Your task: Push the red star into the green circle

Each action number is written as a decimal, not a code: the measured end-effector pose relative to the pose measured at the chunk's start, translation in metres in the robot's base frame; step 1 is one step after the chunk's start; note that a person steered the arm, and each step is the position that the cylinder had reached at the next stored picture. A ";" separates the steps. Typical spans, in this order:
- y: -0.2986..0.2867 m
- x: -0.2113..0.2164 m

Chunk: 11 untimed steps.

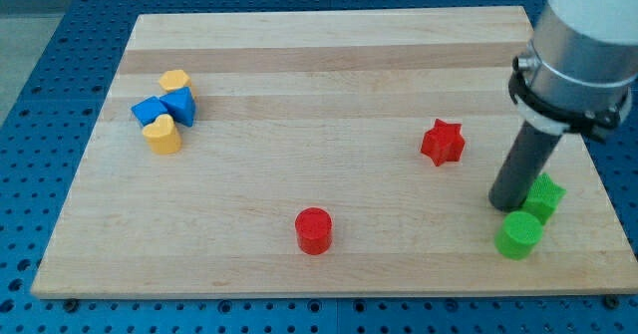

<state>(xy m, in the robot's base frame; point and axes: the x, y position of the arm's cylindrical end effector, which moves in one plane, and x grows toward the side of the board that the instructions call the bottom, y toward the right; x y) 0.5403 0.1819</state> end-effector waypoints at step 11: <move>-0.150 -0.093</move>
<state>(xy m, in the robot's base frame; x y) 0.4476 0.0315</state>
